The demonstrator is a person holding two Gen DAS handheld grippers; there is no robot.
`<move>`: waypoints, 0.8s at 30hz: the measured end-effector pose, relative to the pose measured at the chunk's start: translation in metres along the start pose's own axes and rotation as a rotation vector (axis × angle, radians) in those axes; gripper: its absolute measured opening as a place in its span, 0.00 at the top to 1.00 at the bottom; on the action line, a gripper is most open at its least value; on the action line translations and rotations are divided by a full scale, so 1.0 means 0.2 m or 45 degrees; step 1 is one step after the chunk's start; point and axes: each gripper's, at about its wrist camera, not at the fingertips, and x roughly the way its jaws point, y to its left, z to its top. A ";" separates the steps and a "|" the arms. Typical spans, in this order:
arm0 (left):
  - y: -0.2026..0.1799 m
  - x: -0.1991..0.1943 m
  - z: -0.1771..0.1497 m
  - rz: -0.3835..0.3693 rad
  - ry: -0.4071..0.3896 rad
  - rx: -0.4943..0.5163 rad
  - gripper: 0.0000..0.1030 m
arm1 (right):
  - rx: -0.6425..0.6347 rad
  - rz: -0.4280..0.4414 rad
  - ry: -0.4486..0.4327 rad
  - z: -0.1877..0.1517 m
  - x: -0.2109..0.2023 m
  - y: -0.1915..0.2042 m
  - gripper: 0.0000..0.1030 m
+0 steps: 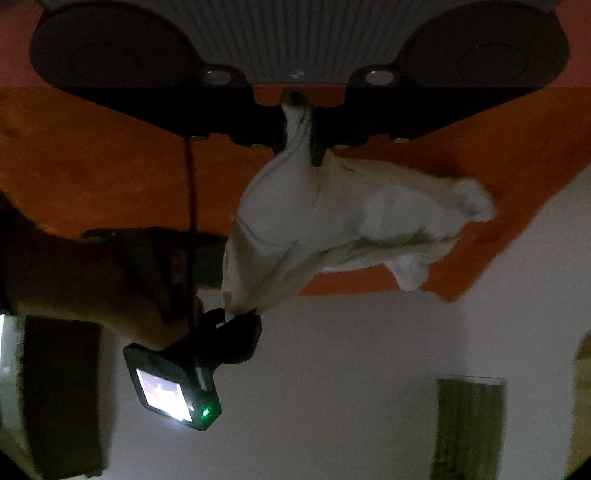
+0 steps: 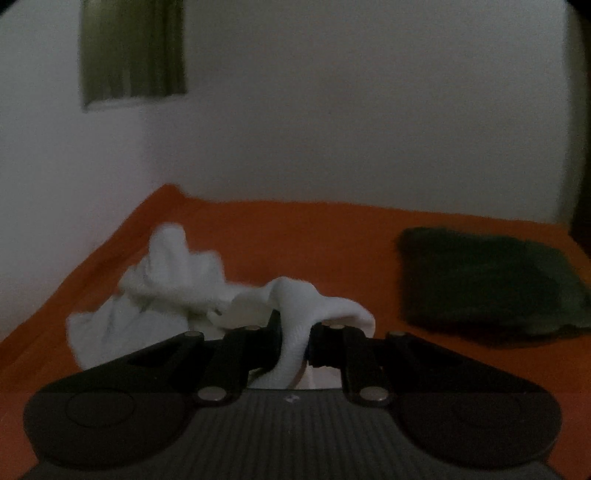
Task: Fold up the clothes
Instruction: 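Grasp the white shirt with the right gripper while the left gripper holds it up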
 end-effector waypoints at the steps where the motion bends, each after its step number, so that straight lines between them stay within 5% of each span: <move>1: -0.04 -0.01 0.02 -0.022 -0.007 0.009 0.91 | 0.010 -0.028 -0.016 0.02 -0.04 -0.07 0.87; 13: -1.02 0.15 0.10 -0.410 -0.009 0.209 0.92 | 0.098 -0.373 -0.108 -0.07 -0.45 -1.39 0.87; 18: -1.42 0.22 0.13 -0.561 -0.008 0.292 0.93 | 0.187 -0.503 0.016 -0.21 -0.46 -1.96 0.86; 21: -1.50 0.23 0.07 -0.539 0.018 0.330 0.83 | 0.240 -0.439 0.202 -0.35 -0.44 -2.22 0.85; 23: -1.44 0.27 0.05 -0.519 0.054 0.335 0.61 | 0.219 -0.417 0.266 -0.42 -0.40 -2.26 0.79; 24: -1.40 0.28 0.05 -0.499 0.061 0.343 0.60 | 0.196 -0.399 0.290 -0.45 -0.38 -2.27 0.75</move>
